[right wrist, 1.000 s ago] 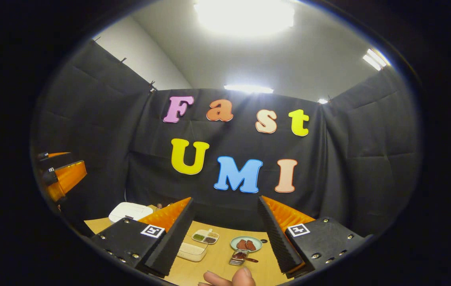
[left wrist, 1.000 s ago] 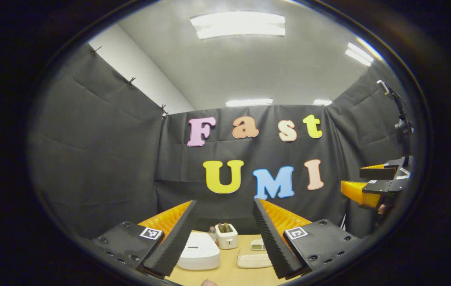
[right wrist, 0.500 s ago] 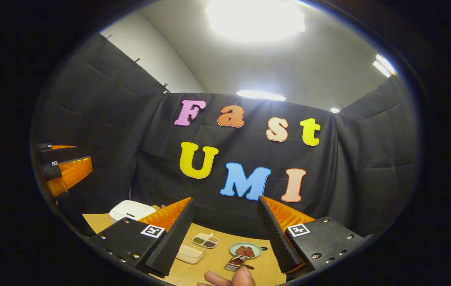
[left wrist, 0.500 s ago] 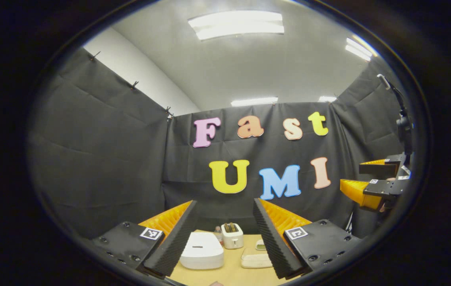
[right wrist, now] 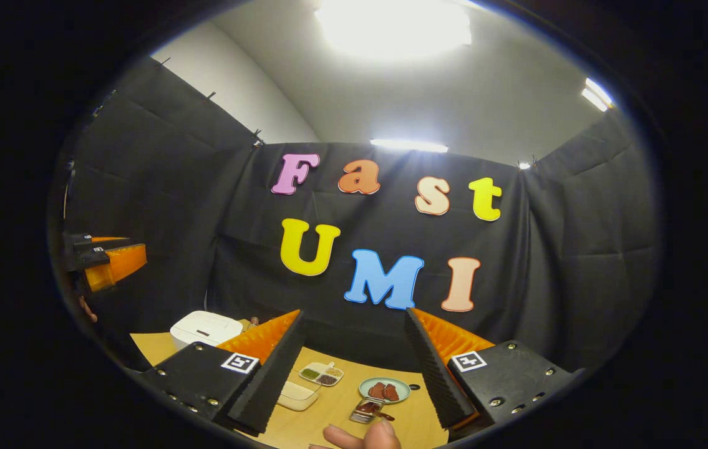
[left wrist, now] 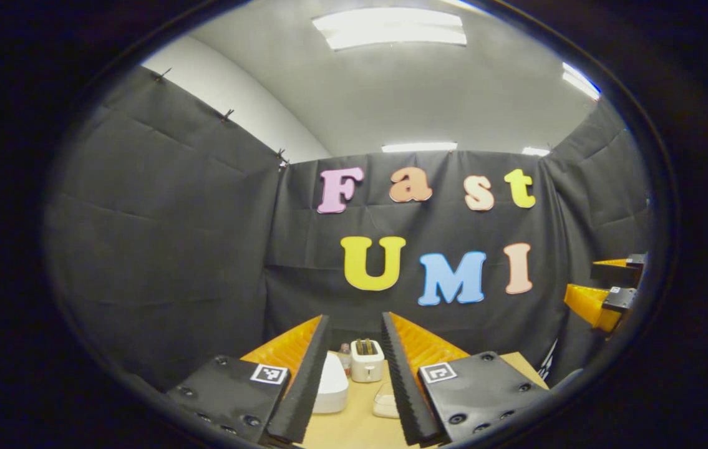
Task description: Close the left gripper, press the button to open the rice cooker; take a wooden spoon from the chopstick holder with the right hand, scoop a spoonful of rice and pour it into the rice cooker, then put the wooden spoon back into the chopstick holder.
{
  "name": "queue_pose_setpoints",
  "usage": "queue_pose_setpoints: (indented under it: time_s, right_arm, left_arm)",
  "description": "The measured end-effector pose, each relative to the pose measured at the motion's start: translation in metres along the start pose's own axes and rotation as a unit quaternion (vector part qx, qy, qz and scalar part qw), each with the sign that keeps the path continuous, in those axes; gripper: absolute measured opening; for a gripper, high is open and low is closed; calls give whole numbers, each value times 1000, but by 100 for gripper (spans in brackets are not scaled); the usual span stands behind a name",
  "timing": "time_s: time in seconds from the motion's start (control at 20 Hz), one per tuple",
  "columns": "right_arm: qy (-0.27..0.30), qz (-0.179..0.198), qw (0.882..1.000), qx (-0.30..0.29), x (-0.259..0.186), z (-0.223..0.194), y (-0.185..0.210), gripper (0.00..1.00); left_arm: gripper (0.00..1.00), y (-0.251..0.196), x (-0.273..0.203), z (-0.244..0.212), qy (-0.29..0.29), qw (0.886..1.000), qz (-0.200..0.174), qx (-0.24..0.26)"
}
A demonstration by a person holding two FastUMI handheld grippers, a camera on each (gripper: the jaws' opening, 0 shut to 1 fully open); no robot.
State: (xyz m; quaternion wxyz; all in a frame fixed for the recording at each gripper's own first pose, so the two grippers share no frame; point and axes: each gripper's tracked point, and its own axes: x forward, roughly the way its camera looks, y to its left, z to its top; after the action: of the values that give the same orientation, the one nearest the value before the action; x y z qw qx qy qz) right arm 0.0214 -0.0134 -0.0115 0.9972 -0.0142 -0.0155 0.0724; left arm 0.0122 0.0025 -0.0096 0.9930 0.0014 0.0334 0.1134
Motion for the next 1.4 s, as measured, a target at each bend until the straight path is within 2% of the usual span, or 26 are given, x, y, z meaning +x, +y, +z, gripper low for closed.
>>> queue_pose_setpoints:
  time_s: [0.05, 0.15, 0.25, 0.35, 0.4, 0.45, 0.55, 0.65, 0.75, 1.05, 1.15, 1.25, 1.4]
  right_arm:
    - [0, -5, 1000, -1, 3, -1, 0, 96]
    - [9, -20, 1000, -1, 9, -7, 0, 96]
    - [16, -45, 999, 1, 19, -9, 2, 96]
    - [29, -60, 998, 2, 28, -11, 11, 96]
    - [32, -75, 997, -1, 33, -9, 12, 96]
    - [35, -92, 995, -3, 35, -10, 10, 96]
    - [48, -115, 992, 1, 40, -14, 17, 96]
    - [62, -141, 988, -3, 39, -17, 19, 96]
    - [80, -157, 984, -12, 38, -24, 22, 96]
    - [127, -189, 973, -41, 37, -35, 24, 96]
    - [144, -194, 969, -51, 34, -41, 25, 96]
    - [159, -196, 966, -60, 36, -46, 26, 96]
    - [165, -197, 964, -65, 39, -47, 31, 96]
  left_arm:
    - [51, 8, 8, 4, -7, 1000, 19, 8]
    - [41, 23, 25, 6, -25, 998, 53, 28]
    - [30, 15, 49, -2, -25, 999, 34, 31]
    - [19, 9, 79, -33, 5, 1000, -1, 20]
    - [17, 18, 96, -43, 13, 1000, -4, 18]
    - [10, 27, 113, -58, 28, 999, -5, 20]
    - [9, 41, 150, -92, 58, 998, -11, 20]
    - [9, 59, 186, -124, 81, 997, -1, 15]
    - [8, 73, 223, -177, 134, 991, 7, 15]
    - [9, 99, 299, -329, 281, 959, 43, 15]
    - [8, 97, 307, -375, 332, 942, 40, 28]
    - [9, 96, 307, -405, 363, 930, 38, 35]
    - [9, 100, 306, -430, 385, 921, 43, 42]
